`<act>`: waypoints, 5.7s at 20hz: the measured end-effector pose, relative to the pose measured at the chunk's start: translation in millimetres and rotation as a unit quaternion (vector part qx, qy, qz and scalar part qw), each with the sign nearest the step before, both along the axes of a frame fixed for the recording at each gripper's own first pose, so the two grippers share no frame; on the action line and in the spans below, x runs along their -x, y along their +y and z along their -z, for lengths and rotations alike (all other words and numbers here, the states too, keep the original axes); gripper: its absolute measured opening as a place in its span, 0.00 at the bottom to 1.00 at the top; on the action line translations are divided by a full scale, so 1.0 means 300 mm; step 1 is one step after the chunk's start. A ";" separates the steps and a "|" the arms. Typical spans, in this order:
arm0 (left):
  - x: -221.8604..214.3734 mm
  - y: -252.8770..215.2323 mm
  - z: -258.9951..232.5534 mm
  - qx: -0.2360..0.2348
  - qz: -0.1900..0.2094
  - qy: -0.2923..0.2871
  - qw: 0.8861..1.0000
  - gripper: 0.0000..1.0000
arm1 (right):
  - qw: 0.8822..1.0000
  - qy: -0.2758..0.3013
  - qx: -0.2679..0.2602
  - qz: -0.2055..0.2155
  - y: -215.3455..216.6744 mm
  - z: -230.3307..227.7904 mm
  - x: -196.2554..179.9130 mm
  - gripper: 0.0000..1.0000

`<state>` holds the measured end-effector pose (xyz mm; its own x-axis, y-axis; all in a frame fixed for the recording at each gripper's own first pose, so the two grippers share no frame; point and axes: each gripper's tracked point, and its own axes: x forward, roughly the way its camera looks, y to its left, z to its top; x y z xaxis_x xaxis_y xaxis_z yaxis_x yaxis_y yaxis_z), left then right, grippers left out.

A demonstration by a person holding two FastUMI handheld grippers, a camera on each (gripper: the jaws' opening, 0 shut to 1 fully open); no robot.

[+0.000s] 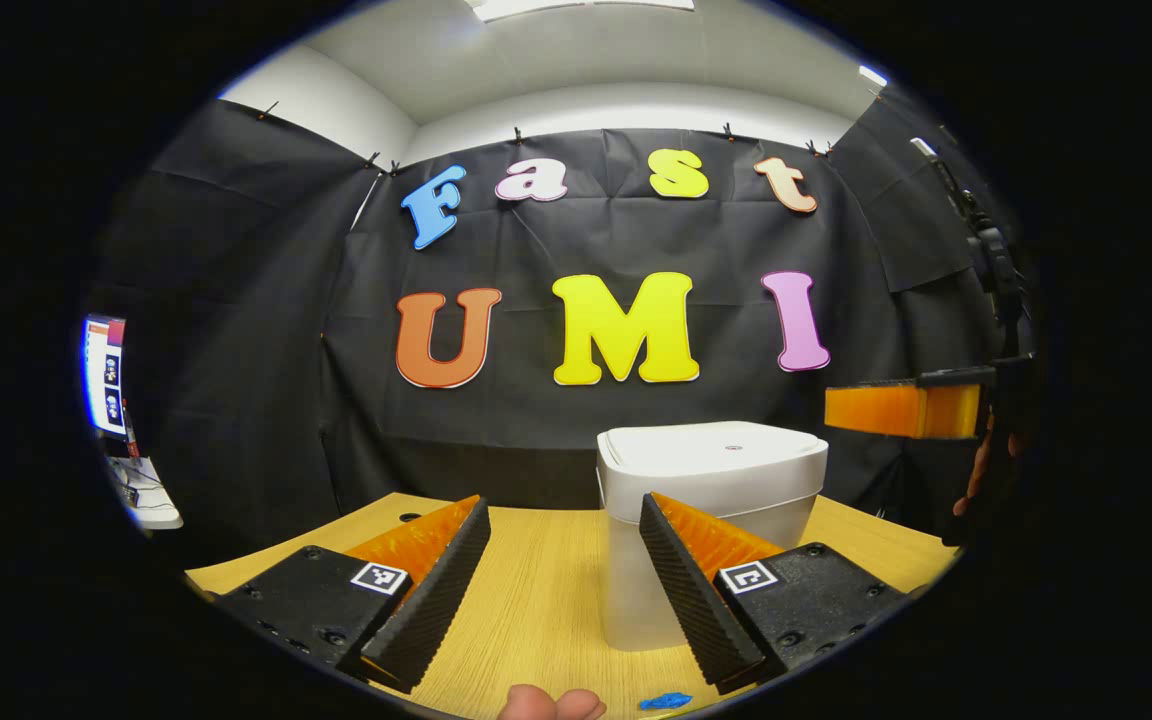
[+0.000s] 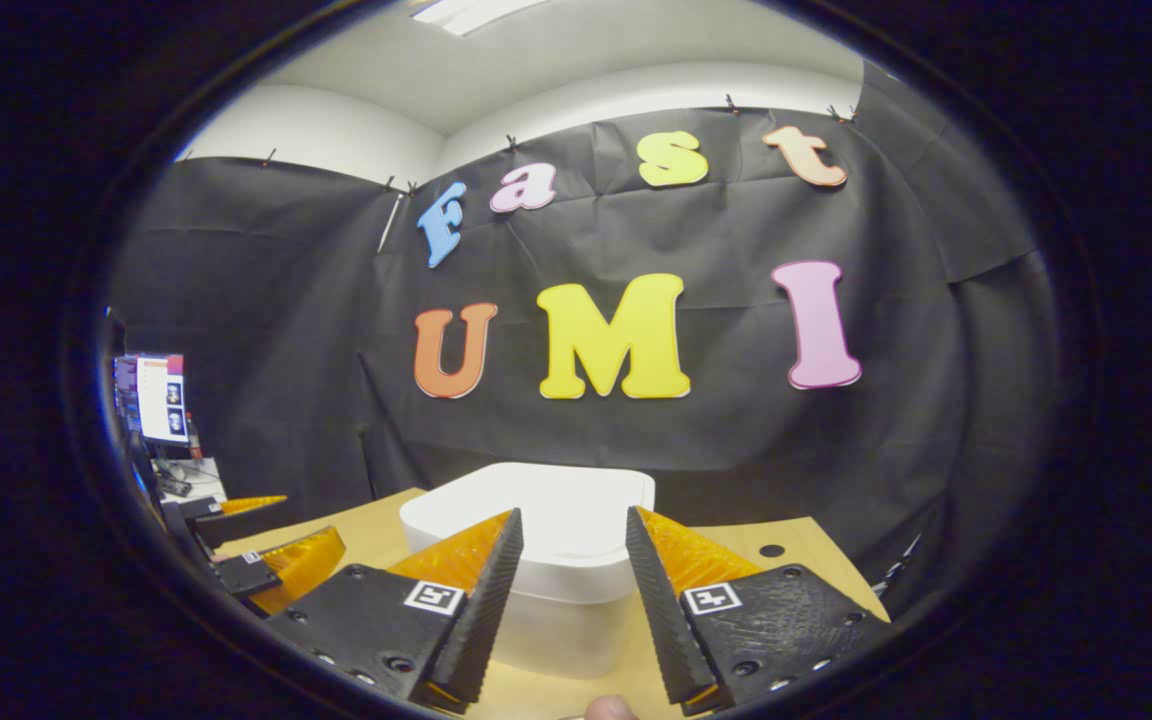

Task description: Press the lid of the desktop garbage bin to open it, pick up the crumpled paper on the desktop and throw it into the bin, then pick up the pop can on the desktop and drop it into the bin, and finally close the garbage bin lid.

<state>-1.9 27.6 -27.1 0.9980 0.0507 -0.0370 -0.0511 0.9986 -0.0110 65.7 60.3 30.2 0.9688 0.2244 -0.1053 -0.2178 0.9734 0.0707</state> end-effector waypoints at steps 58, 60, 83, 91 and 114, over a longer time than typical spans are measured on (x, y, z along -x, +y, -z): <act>0.166 -0.238 0.481 0.049 0.066 0.167 0.983 0.98 | 0.997 -0.016 0.022 0.070 -0.289 0.344 0.330 0.96; 0.199 -0.274 0.556 0.060 0.074 0.196 0.976 0.98 | 0.996 -0.016 0.023 0.089 -0.334 0.373 0.354 0.95; 0.320 -0.346 0.846 0.025 0.064 0.278 0.958 0.63 | 0.995 0.003 0.024 0.093 -0.369 0.554 0.457 0.95; 0.311 -0.320 0.843 0.024 0.064 0.273 0.959 0.25 | 0.996 0.003 0.022 0.084 -0.325 0.550 0.469 0.95; 0.172 -0.277 0.384 0.045 0.083 0.116 0.989 0.24 | 0.984 0.164 0.025 0.060 -0.135 0.923 0.456 0.96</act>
<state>-53.5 -55.5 -142.4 0.9563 -0.1276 -0.2630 0.1024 0.9889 -0.1075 -71.1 19.8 -246.6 0.8999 0.0962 -0.4253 -0.0736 0.9949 0.0694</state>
